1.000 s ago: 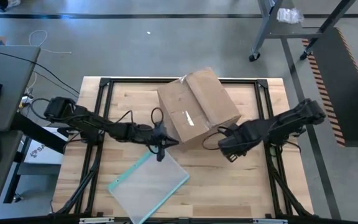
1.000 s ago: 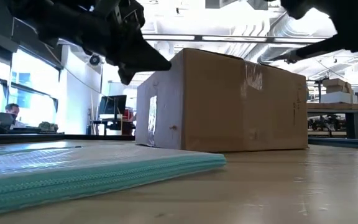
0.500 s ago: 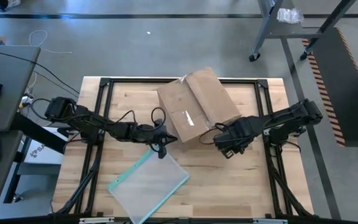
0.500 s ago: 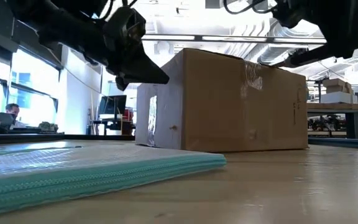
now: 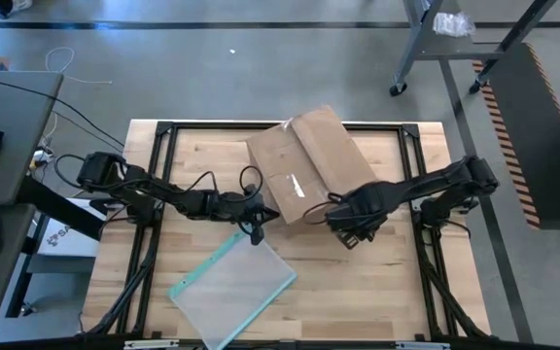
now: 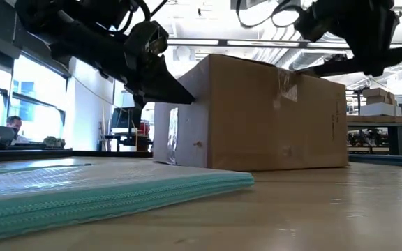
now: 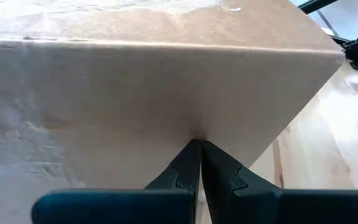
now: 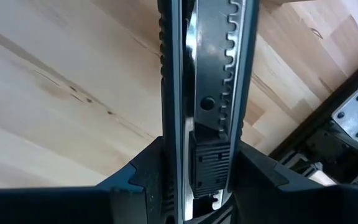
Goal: Unpack boxes
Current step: Open the cardboard box using the black cutter
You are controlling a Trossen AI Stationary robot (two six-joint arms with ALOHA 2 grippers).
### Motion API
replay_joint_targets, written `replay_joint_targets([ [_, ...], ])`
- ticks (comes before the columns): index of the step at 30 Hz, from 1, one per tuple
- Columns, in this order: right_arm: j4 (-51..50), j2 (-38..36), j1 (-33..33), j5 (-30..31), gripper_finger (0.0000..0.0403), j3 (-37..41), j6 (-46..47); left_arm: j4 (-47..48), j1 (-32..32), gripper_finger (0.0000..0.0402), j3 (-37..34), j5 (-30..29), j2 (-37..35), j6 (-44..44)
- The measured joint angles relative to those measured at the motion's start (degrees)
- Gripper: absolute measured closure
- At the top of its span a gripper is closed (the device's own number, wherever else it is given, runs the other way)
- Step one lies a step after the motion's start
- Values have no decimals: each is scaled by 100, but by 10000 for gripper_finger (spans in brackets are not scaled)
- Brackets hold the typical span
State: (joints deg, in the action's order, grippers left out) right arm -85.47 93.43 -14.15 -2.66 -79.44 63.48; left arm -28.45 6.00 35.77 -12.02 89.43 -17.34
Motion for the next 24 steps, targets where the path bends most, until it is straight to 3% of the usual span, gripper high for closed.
replay_joint_targets([
  [12, -376, 103, -9, -175, 277, -439, -342, -109, 2, 401, -9, -36, 6, -60],
  [24, -404, 48, -188, -599, 277, -522, 153, -153, 52, 401, -4, 209, -4, -299],
])
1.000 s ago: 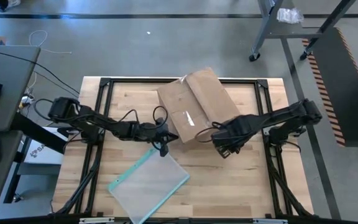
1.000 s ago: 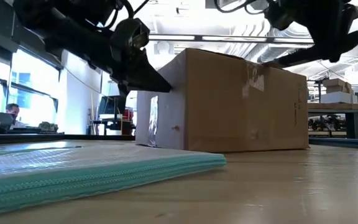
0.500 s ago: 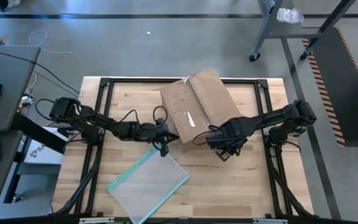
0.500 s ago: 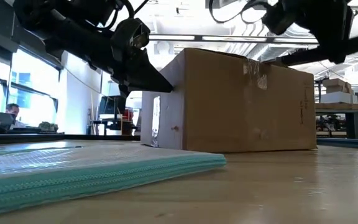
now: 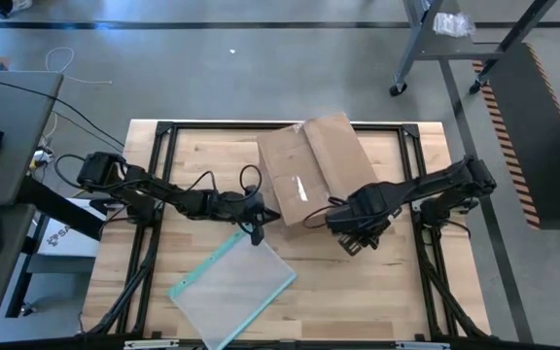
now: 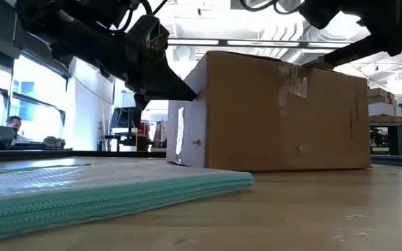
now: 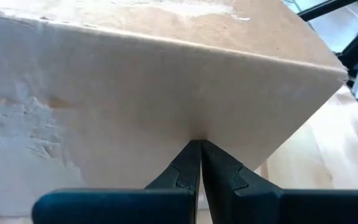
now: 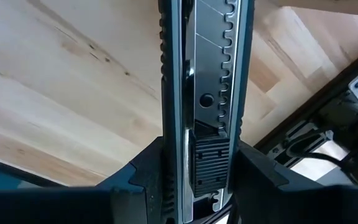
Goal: Unpack boxes
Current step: Open the cardboard box using the black cutter
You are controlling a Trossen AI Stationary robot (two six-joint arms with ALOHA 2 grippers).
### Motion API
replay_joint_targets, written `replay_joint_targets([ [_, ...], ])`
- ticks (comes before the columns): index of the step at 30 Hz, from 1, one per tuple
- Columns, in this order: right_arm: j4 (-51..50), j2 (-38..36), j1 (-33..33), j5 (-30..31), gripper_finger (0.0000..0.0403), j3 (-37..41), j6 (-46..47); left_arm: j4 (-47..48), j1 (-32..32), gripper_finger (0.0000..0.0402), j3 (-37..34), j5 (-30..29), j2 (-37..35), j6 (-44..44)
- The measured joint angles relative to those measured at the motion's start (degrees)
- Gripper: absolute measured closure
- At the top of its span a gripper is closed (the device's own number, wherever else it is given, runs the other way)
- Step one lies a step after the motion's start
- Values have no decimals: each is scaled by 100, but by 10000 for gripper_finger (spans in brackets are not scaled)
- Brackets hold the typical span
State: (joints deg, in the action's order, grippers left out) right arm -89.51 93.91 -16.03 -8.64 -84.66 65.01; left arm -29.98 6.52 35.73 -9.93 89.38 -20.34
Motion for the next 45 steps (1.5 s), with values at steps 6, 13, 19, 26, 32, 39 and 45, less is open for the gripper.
replay_joint_targets([
  [6, -6, 0, -270, -8, 277, 0, 359, -39, 142, 401, 7, 0, -8, -4],
  [13, -40, -70, -544, -48, 277, 411, 770, -11, 240, 401, 9, -64, -9, -4],
  [19, -43, -68, -597, 218, 277, 412, 941, -5, 258, 401, 9, -114, -9, -7],
  [26, -41, -68, -486, 256, 277, 407, 649, -266, 254, 402, 9, -135, -9, -46],
  [32, 162, -46, -459, 280, 277, 404, 396, -374, 256, 402, 9, -375, 2, 36],
  [39, 308, -46, -457, 328, 277, 404, 353, -438, 254, 402, 0, -503, 13, 37],
  [45, 388, -14, -446, 353, 277, 407, 230, -776, 220, 402, -2, -558, 276, -12],
])
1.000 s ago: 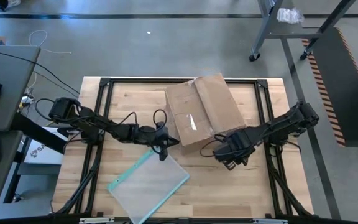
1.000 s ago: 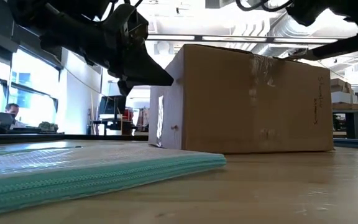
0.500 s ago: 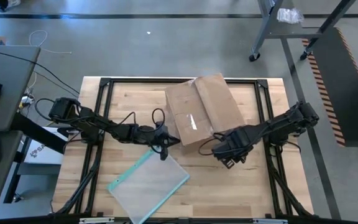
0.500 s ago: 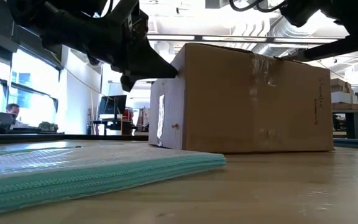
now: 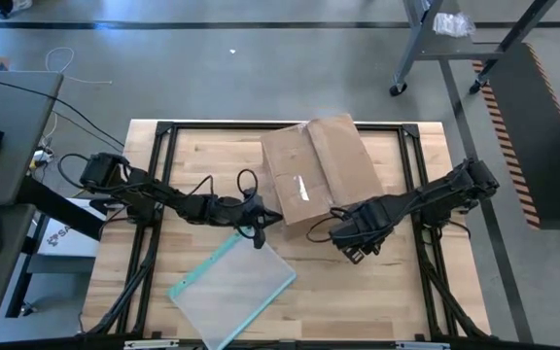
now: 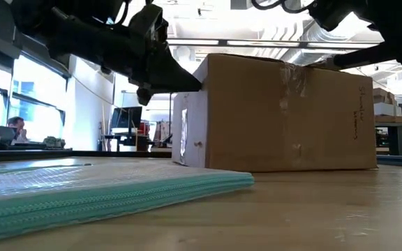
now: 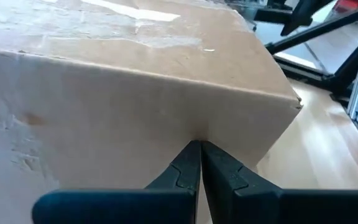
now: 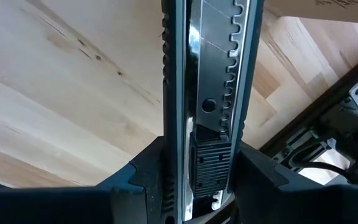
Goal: Unpack boxes
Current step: Open the cardboard box using the black cutter
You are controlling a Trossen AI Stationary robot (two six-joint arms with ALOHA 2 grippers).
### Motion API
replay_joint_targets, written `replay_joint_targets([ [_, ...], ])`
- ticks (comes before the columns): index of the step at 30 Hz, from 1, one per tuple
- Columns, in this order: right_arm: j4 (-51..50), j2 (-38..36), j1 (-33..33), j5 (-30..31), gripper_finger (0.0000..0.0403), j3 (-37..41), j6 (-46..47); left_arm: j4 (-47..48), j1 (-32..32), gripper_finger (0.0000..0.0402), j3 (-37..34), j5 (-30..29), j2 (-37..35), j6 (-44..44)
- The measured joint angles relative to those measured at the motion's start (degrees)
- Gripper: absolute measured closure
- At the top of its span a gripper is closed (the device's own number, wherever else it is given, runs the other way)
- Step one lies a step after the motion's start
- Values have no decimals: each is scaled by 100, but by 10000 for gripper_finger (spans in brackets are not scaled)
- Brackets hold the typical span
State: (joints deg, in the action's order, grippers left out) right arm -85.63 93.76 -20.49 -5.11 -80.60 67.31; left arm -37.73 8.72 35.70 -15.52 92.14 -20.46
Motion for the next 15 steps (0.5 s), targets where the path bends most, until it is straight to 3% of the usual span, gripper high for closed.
replay_joint_targets([
  [15, -75, 126, 2, -147, 277, 4, -408, -208, -19, 402, 166, 59, 314, -36],
])
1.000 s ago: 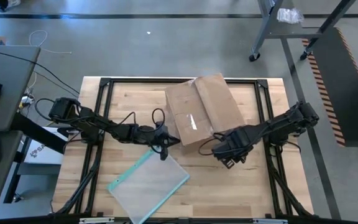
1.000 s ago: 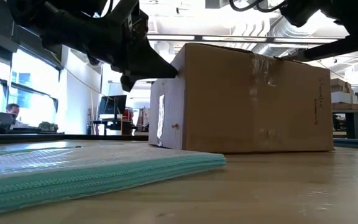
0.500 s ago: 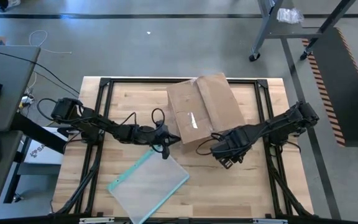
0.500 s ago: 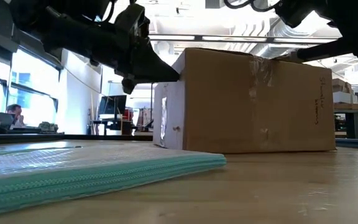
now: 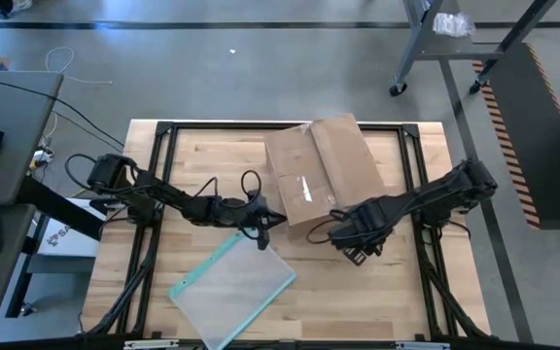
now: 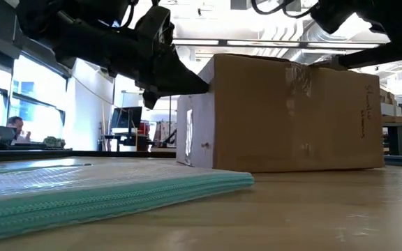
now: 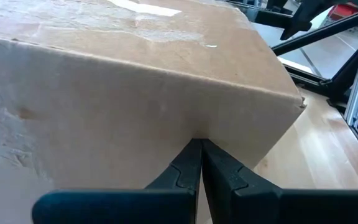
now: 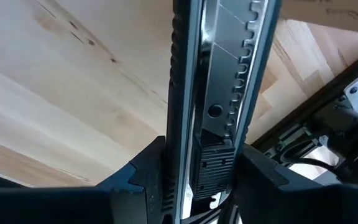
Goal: Unpack boxes
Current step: Open the cardboard box using the black cutter
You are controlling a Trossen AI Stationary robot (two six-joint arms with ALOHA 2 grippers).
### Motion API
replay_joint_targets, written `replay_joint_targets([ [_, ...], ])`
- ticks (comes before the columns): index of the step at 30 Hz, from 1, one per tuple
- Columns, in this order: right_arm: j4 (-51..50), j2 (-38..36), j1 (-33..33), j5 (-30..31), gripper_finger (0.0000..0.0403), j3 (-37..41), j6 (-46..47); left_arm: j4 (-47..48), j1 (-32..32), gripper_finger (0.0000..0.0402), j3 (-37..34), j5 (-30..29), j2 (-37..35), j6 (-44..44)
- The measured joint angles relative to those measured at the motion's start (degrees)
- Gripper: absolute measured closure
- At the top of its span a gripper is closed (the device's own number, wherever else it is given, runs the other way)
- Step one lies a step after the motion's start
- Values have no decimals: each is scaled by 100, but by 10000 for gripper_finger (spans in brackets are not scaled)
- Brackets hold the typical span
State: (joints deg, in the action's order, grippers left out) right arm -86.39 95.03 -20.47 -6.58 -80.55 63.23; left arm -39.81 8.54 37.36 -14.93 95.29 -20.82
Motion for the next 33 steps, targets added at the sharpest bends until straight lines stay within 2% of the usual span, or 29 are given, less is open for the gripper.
replay_joint_targets([
  [8, -577, 700, -17, 8, 277, -588, -763, 12, 0, 402, 2, -117, 2, -2],
  [12, -618, 802, -51, 36, 277, -767, -1104, 20, -7, 402, 9, -154, 2, -2],
  [19, -337, 497, -207, 97, 277, -616, -618, 90, 10, 402, 17, -251, -67, 93],
  [24, -265, 288, -532, 149, 277, -577, -636, 572, 134, 402, 17, -313, -559, 315],
  [29, -261, 65, -869, -98, 277, -575, -311, 1001, 227, 402, 33, -502, -1239, 511],
  [33, -326, -16, -1239, 10, 277, -570, -486, 1148, 247, 402, 28, -512, -1696, 613],
])
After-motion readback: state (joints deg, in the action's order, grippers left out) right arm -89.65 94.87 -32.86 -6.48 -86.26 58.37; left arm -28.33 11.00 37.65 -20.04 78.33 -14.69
